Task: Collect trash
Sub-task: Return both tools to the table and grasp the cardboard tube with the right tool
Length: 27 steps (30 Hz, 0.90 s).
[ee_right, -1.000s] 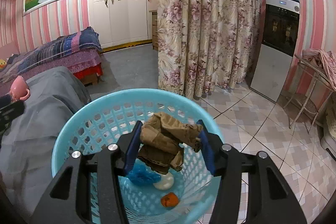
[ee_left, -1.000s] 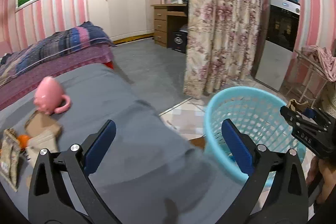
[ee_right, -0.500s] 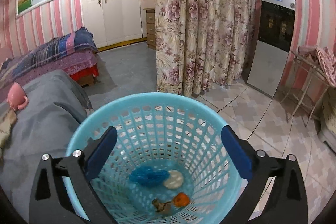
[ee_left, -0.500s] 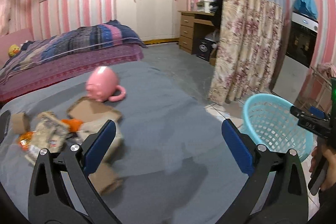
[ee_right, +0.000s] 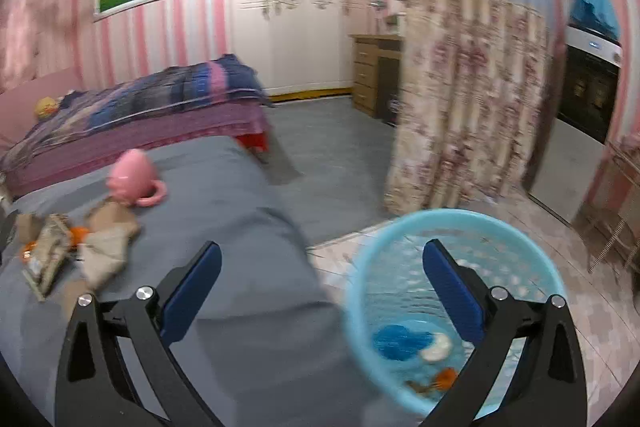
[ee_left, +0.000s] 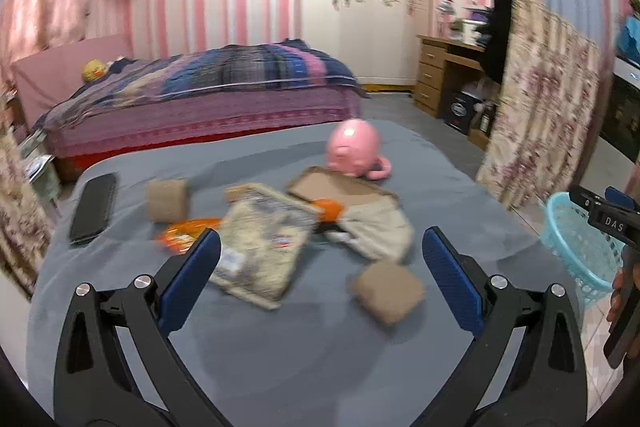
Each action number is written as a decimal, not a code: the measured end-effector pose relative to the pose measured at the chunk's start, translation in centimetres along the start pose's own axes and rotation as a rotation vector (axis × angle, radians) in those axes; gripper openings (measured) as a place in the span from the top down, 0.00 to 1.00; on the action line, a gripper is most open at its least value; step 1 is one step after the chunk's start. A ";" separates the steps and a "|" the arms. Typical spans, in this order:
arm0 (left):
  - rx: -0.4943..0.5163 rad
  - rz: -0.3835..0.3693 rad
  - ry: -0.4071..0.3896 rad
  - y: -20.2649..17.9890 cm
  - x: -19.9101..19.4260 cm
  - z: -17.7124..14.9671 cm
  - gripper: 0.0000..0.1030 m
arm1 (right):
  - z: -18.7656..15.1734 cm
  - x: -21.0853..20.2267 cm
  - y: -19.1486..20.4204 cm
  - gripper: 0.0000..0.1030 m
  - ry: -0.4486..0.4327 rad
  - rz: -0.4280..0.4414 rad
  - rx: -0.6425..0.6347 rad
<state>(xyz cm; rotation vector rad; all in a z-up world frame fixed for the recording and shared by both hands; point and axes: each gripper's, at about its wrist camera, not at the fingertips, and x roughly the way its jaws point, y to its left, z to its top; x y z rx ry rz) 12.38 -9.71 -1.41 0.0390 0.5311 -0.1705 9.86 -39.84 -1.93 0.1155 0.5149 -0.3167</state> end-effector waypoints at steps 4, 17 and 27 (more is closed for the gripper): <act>-0.028 0.062 0.003 3.8 -0.7 -0.7 0.05 | 0.2 0.2 5.4 0.04 0.018 0.079 -0.065; -0.121 0.201 0.070 12.7 0.0 -3.9 0.05 | -3.3 1.2 13.9 0.04 0.046 0.211 -0.194; -0.177 0.225 0.159 15.2 2.5 -7.7 0.05 | -6.0 2.0 18.0 0.05 0.107 0.289 -0.326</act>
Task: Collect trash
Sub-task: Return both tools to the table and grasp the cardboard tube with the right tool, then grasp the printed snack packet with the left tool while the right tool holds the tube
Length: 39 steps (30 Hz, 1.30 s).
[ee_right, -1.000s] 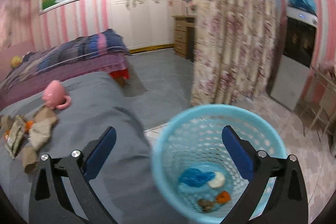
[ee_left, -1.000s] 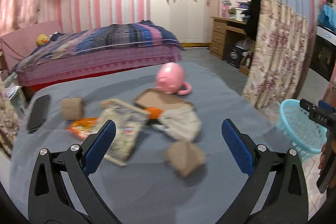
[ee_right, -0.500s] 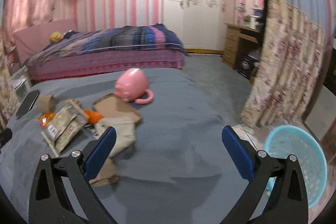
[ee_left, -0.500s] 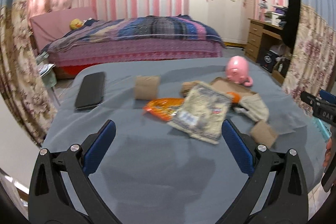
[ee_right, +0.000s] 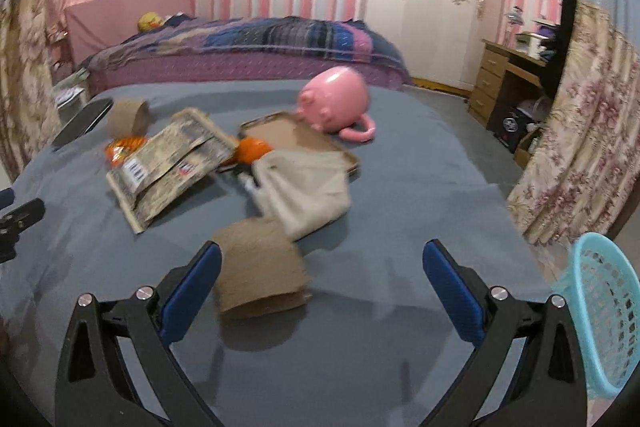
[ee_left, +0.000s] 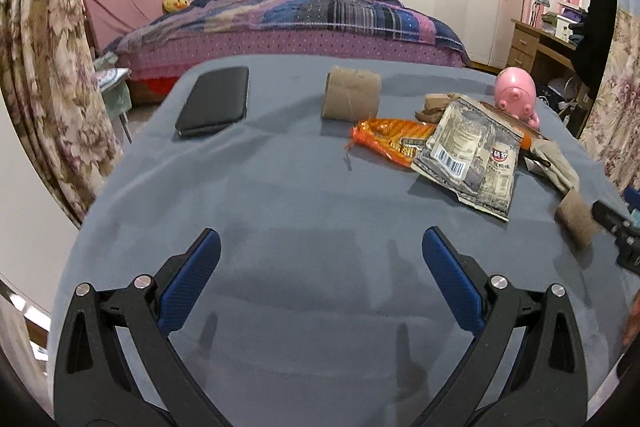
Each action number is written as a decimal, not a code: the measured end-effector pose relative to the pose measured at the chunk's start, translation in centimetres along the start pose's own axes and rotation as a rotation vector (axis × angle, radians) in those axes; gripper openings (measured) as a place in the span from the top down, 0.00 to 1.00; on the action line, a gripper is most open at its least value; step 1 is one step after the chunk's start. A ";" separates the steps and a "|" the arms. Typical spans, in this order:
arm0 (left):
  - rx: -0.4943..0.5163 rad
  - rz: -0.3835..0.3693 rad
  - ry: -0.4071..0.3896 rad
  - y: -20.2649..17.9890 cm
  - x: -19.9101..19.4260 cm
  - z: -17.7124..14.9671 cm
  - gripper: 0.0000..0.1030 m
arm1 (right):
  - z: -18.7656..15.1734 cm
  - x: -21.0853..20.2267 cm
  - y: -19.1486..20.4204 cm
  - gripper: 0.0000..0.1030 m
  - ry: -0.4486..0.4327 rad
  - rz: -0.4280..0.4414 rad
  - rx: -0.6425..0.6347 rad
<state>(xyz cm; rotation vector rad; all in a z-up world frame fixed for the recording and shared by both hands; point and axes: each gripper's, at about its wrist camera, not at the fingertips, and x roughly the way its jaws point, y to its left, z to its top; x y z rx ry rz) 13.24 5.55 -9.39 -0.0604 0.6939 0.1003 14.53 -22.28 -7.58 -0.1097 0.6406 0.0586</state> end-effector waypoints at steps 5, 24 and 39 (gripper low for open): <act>0.006 -0.010 -0.009 -0.1 0.0 0.0 0.05 | 0.0 1.4 1.1 0.08 0.036 0.029 -0.047; 0.126 -0.073 0.024 -7.1 2.9 3.0 0.05 | 1.6 0.6 -4.0 0.51 -0.005 0.071 0.052; 0.087 -0.196 0.194 -9.2 8.2 4.5 0.40 | 1.7 1.2 -9.6 0.50 0.004 0.011 0.186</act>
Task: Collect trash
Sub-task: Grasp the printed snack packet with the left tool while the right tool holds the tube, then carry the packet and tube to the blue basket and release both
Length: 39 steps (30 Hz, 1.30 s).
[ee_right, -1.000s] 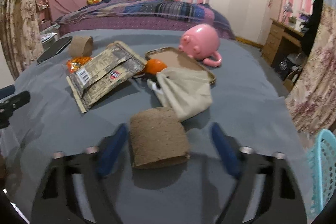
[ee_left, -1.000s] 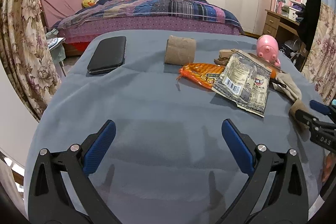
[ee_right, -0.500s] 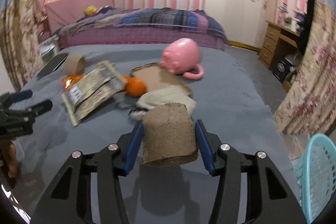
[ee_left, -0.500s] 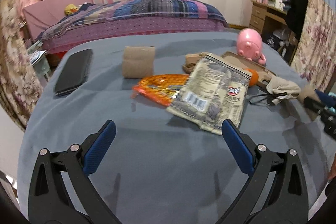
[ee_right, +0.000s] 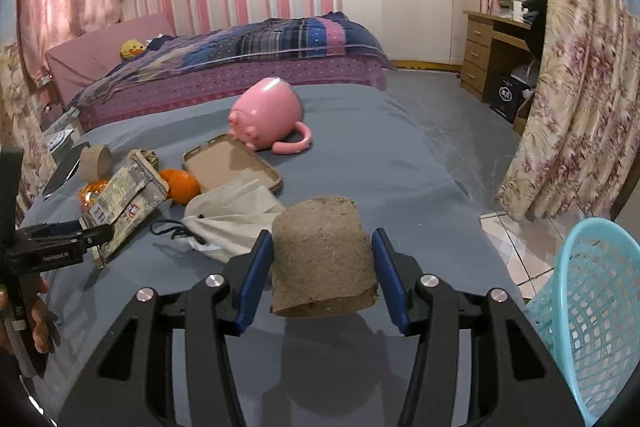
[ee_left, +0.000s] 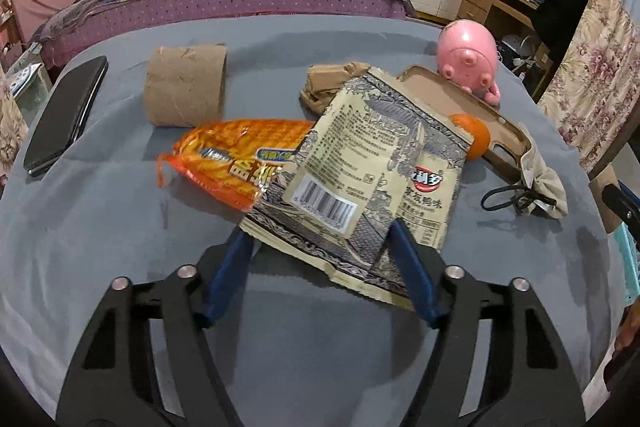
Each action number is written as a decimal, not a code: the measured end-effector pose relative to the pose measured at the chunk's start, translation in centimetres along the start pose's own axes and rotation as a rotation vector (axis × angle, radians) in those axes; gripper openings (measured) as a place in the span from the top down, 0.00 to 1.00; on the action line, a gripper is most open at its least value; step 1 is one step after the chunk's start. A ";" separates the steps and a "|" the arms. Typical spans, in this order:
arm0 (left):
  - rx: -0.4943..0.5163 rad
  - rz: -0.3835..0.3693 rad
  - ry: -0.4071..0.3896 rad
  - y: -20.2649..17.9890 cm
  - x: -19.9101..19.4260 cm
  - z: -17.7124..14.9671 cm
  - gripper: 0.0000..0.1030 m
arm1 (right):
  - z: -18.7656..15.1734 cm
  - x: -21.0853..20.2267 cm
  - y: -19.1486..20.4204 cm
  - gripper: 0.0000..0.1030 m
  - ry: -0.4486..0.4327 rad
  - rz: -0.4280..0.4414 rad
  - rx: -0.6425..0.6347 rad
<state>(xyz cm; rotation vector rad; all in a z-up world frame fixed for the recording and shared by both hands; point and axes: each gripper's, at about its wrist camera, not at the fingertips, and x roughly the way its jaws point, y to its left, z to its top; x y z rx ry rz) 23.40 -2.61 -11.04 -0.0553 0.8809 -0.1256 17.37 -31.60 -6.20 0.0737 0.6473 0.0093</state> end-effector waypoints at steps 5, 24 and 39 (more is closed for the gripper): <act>0.042 -0.013 -0.009 -1.2 -0.2 0.1 0.72 | 0.0 0.0 0.5 0.50 -0.003 -0.002 -0.020; 0.202 0.055 -0.222 -7.0 -10.4 0.9 0.87 | 0.2 -3.7 -2.7 0.50 -0.079 -0.012 0.050; 0.337 -0.196 -0.274 -22.1 -10.8 -0.4 0.87 | -1.6 -12.3 -16.0 0.50 -0.198 -0.291 0.114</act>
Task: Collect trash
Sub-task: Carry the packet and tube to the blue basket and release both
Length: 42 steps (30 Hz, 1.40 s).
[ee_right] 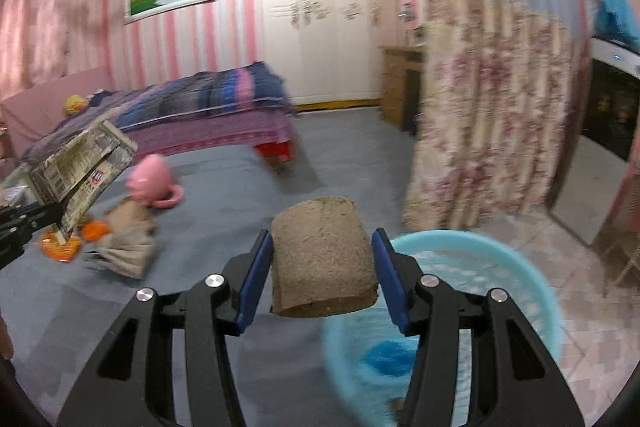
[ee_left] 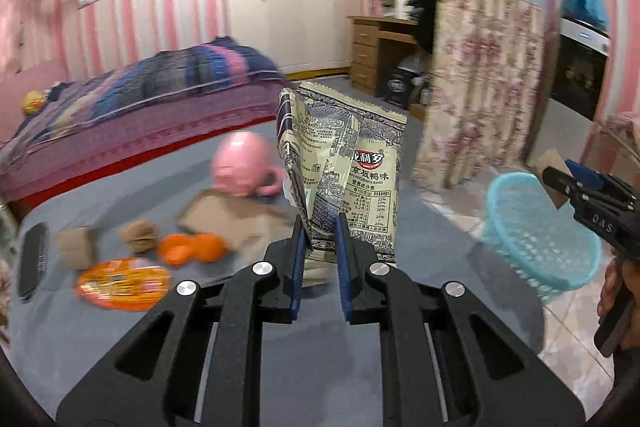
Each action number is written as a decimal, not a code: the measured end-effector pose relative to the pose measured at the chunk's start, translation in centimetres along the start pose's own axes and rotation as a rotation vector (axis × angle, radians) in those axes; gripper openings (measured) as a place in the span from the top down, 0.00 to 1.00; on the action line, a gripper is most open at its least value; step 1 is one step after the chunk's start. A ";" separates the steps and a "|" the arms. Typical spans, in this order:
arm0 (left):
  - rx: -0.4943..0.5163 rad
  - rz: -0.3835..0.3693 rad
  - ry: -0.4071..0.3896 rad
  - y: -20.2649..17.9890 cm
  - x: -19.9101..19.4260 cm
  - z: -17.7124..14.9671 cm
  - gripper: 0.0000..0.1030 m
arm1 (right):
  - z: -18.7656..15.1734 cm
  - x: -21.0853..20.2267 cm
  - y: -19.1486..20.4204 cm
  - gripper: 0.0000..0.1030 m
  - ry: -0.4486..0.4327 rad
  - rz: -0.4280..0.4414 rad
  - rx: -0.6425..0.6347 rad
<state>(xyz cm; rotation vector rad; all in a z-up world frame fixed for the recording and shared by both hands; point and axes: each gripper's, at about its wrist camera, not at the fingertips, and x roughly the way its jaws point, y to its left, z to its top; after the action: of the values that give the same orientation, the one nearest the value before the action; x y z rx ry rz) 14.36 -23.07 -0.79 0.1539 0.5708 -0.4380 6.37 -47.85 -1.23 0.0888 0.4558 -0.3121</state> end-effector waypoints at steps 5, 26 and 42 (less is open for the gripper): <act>0.048 -0.128 0.004 -6.4 1.7 -0.5 0.87 | -0.8 -0.9 -6.2 0.50 -0.021 -0.124 0.048; 0.228 -0.332 0.125 -21.8 9.9 -2.4 0.54 | -4.7 0.9 -14.3 0.50 0.060 -0.222 0.118; 0.130 -0.113 0.013 -13.8 7.9 -0.5 0.09 | -5.6 2.8 -11.9 0.49 0.075 -0.212 0.114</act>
<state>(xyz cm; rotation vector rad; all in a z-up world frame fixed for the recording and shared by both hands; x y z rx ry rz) 13.96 -38.13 -5.87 0.2496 0.5653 -0.5848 2.64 -59.08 -7.69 0.1639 0.5232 -0.5442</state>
